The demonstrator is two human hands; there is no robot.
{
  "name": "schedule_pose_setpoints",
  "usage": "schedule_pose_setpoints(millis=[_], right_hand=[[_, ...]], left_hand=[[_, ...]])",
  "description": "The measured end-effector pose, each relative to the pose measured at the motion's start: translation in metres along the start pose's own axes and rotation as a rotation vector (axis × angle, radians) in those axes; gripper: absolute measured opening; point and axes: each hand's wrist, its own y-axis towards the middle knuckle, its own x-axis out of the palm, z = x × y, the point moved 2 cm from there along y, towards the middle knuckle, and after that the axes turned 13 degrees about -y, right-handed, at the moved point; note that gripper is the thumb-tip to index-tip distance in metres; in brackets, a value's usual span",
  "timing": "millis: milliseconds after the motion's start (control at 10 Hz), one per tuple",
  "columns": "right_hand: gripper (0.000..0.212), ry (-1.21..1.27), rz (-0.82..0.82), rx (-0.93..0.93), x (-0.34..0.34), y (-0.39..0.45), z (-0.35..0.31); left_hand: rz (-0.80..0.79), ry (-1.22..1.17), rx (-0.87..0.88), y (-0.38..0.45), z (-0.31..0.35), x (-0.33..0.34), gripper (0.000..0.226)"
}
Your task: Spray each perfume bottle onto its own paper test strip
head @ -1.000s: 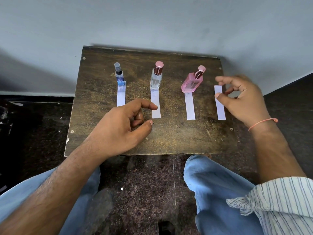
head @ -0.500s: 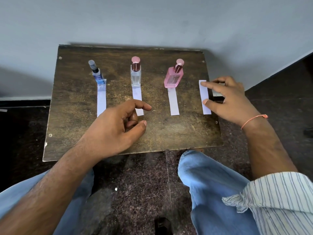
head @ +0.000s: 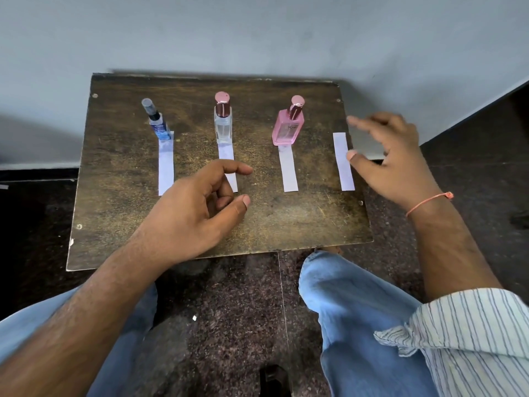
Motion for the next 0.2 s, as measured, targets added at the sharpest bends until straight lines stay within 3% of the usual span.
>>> schedule_pose_setpoints(millis=[100, 200], right_hand=[[0.055, 0.010, 0.189, -0.041, -0.008, 0.004, -0.010], [0.056, 0.000, 0.275, -0.105, -0.004, 0.001, -0.033]], left_hand=[[0.051, -0.015, 0.047, 0.002, 0.009, -0.002, 0.036], [0.084, 0.079, 0.122, 0.002, 0.018, -0.004, 0.023]])
